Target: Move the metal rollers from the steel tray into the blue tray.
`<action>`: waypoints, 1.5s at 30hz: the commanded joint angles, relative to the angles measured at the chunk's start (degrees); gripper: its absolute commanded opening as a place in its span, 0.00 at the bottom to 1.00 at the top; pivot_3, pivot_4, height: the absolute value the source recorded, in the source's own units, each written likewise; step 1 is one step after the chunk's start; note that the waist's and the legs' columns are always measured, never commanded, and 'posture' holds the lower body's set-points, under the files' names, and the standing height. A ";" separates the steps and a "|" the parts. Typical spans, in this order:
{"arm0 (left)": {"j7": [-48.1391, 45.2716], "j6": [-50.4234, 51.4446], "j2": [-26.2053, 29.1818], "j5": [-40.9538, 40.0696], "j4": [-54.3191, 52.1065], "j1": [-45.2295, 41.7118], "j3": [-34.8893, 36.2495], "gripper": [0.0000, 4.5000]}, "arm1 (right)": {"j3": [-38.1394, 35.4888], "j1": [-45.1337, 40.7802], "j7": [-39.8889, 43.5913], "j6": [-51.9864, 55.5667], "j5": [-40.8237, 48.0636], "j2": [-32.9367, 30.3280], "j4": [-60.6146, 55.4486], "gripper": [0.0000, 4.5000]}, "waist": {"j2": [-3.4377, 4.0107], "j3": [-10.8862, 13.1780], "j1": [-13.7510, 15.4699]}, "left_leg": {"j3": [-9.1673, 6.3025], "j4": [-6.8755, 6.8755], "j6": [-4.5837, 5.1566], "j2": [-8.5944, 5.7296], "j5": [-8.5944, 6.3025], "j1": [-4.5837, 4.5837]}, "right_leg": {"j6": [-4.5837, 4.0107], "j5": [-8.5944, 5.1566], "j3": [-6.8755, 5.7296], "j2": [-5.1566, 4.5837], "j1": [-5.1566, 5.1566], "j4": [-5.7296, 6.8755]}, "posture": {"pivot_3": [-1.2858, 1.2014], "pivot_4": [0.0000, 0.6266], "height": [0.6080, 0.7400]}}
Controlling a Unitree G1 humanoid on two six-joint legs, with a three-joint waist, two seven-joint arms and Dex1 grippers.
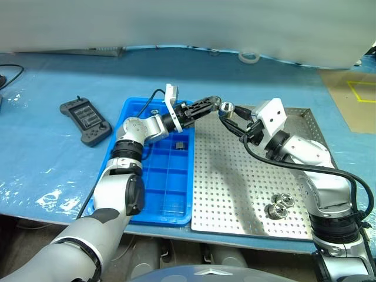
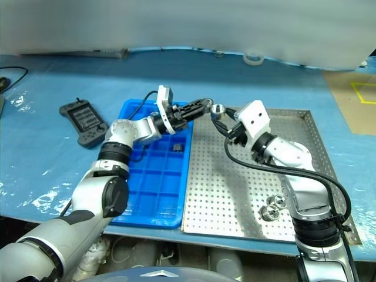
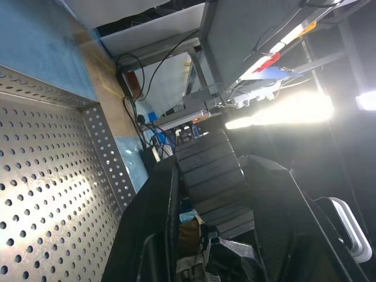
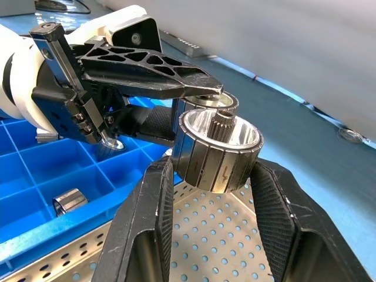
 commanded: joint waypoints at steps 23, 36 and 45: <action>-2.91 -10.32 12.56 4.46 5.66 -4.68 0.34 0.30 | -2.78 5.43 0.96 -2.79 -0.09 -4.57 -1.41 0.36 | 0.00 0.00 0.01 | 0.00 0.04 0.00 0.01 0.00 0.01 | 0.00 0.00 0.00 0.00 -0.01 0.08 | 0.38 0.24 1.00; -11.20 -38.03 13.52 15.40 -16.91 7.25 -11.78 0.30 | -7.44 2.47 -1.68 6.71 8.38 -0.95 -0.25 0.36 | -0.05 0.01 0.84 | 0.03 0.15 0.13 0.05 0.04 0.01 | -0.14 0.14 -0.13 -0.03 0.11 0.06 | 0.39 0.24 1.00; -7.10 -34.00 12.00 12.12 -11.05 3.51 -7.88 0.30 | -5.01 2.04 -2.31 6.33 7.30 -1.23 -0.26 0.36 | -0.04 0.01 0.56 | 0.05 0.03 -0.25 0.07 0.23 0.08 | -0.24 0.30 -0.11 -0.02 0.09 0.06 | 0.38 0.24 1.00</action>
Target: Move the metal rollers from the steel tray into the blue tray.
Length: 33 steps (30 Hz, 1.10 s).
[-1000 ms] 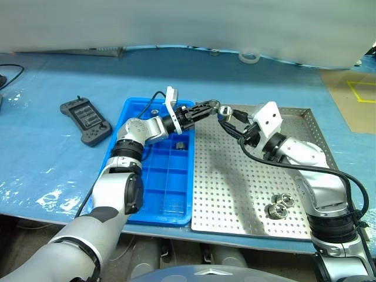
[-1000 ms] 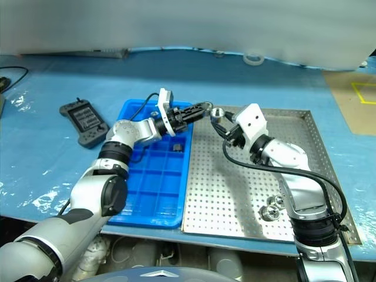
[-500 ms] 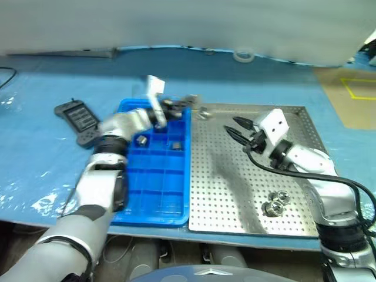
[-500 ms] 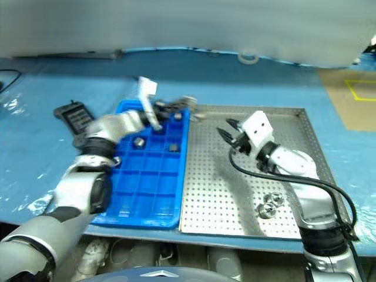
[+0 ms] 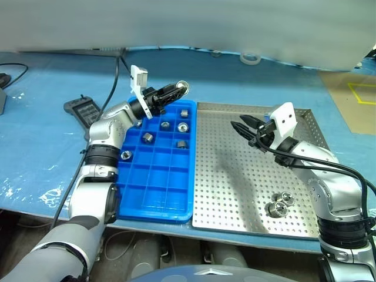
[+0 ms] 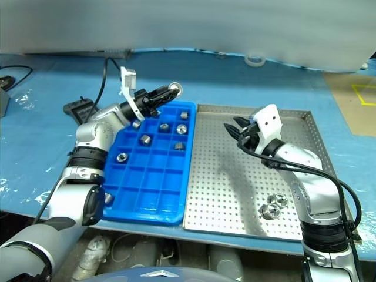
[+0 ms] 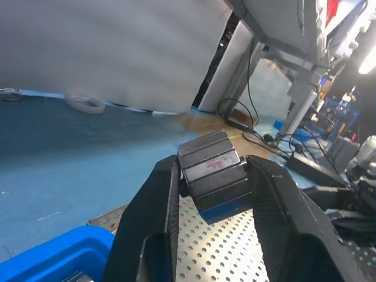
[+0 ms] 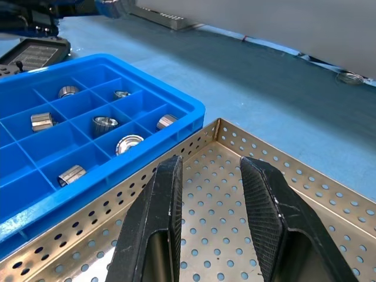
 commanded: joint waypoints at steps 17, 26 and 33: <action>-19.19 -4.39 16.62 5.54 -19.01 13.00 -11.26 0.30 | 3.50 -2.12 3.18 -2.36 0.38 -0.39 0.34 0.36 | 0.02 -0.01 -0.42 | 0.02 -0.13 0.16 0.00 0.09 -0.13 | 0.01 0.00 0.00 0.01 -0.28 0.03 | 0.41 0.24 1.00; -22.43 -2.87 25.96 5.54 -32.70 29.96 -13.86 0.30 | 8.35 -4.21 6.82 -6.23 -2.74 -1.16 5.30 0.36 | 0.04 0.00 1.53 | 0.02 -0.17 -0.17 0.00 0.11 0.06 | 0.01 0.01 -0.01 0.02 -0.11 0.14 | 0.44 0.24 1.00; -15.45 -3.68 22.99 5.87 -29.85 30.35 -12.39 0.30 | 9.84 -4.92 7.82 -8.05 -4.12 -0.73 7.23 0.36 | 0.09 0.03 2.89 | 0.04 -0.36 -0.58 0.01 0.34 0.48 | 0.00 0.00 0.00 0.01 0.29 0.14 | 0.45 0.24 1.00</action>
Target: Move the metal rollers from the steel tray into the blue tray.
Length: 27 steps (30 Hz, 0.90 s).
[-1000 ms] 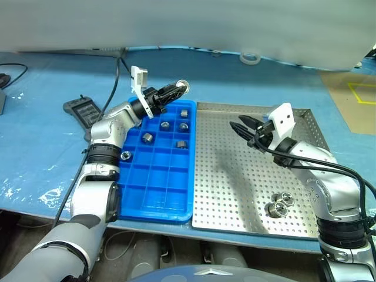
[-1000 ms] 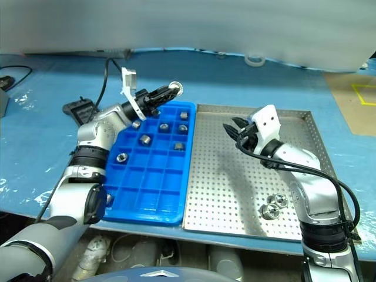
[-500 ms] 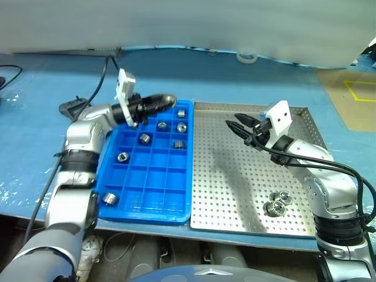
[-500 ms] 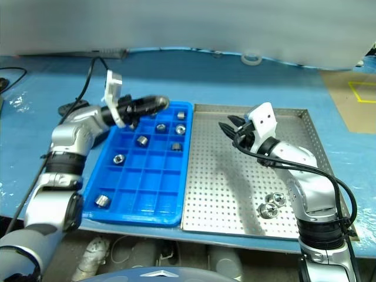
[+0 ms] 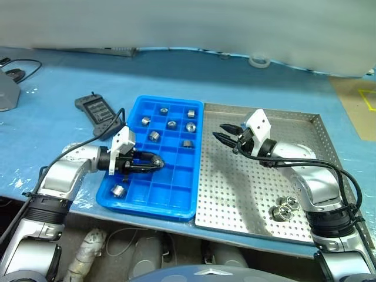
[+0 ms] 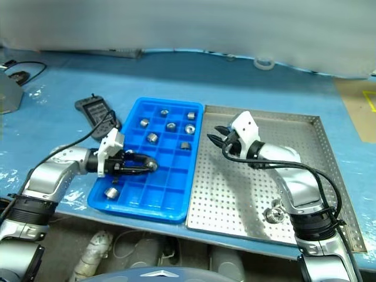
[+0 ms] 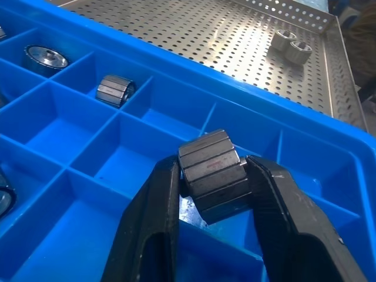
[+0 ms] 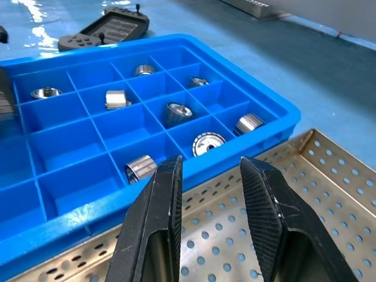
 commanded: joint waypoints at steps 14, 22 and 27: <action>7.99 -3.47 -8.25 4.97 10.68 -1.24 -2.62 0.30 | -1.00 0.74 1.20 -3.08 -1.87 -1.16 0.04 0.36 | 0.01 -0.03 -0.36 | 0.00 -0.03 0.23 0.03 -0.10 -0.06 | 0.01 0.01 -0.01 0.01 -0.02 -0.12 | 0.44 0.24 1.00; 11.95 -15.52 -11.27 8.70 28.50 -5.14 -0.50 0.57 | -0.81 0.92 0.78 -3.12 -2.20 -0.75 -0.38 0.36 | 0.36 -0.26 -0.18 | 0.00 -0.02 0.11 0.03 -0.08 0.75 | 0.02 -0.01 0.02 0.00 0.66 -0.12 | 0.44 0.24 1.00; 8.02 -10.39 -8.95 -0.71 28.84 -13.98 8.03 0.57 | -0.79 0.79 0.81 -3.21 -2.27 -0.59 -0.22 0.36 | 0.16 -0.13 -0.48 | -0.01 -0.06 -0.14 0.17 0.02 0.96 | 0.43 -0.24 0.05 0.00 0.50 -0.12 | 0.44 0.24 1.00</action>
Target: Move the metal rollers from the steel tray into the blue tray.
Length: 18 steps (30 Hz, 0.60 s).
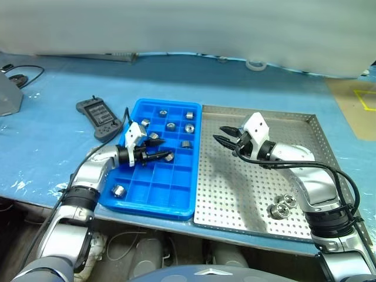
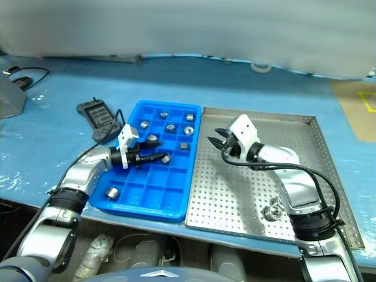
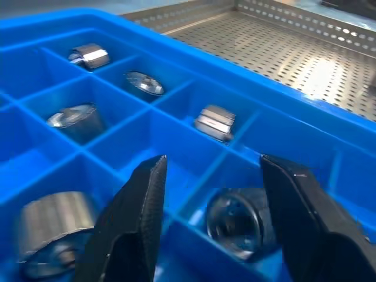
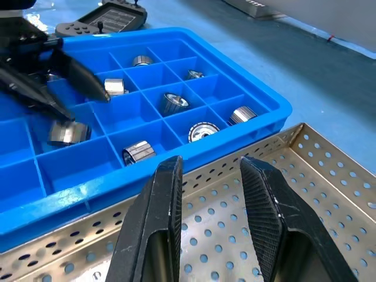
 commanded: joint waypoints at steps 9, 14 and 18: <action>-2.10 20.73 5.69 -13.64 -8.48 -13.45 10.70 0.57 | -2.36 2.18 3.35 0.51 2.58 -2.54 -4.19 0.36 | -0.53 0.05 0.08 | 0.05 -0.36 -0.03 0.14 0.25 -1.19 | -0.64 1.01 -0.14 -0.01 -1.50 -0.15 | 0.44 0.24 1.00; -4.19 26.33 2.71 -13.70 -19.14 -8.13 3.01 0.57 | -5.21 10.15 8.79 2.26 5.07 -10.44 -10.82 0.36 | -0.54 0.06 0.09 | 0.05 -0.35 0.41 0.14 -0.01 -1.33 | -0.73 0.96 -0.08 -0.02 -1.43 -0.28 | 0.42 0.24 1.00; -6.72 23.34 0.64 -9.66 -21.97 -4.41 -4.68 0.57 | -9.06 16.22 9.16 2.22 4.33 -14.77 -14.08 0.36 | -0.56 0.08 -0.05 | 0.05 -0.21 0.37 0.14 -0.01 -1.26 | -0.71 0.96 -0.01 -0.02 -1.27 -0.41 | 0.40 0.24 1.00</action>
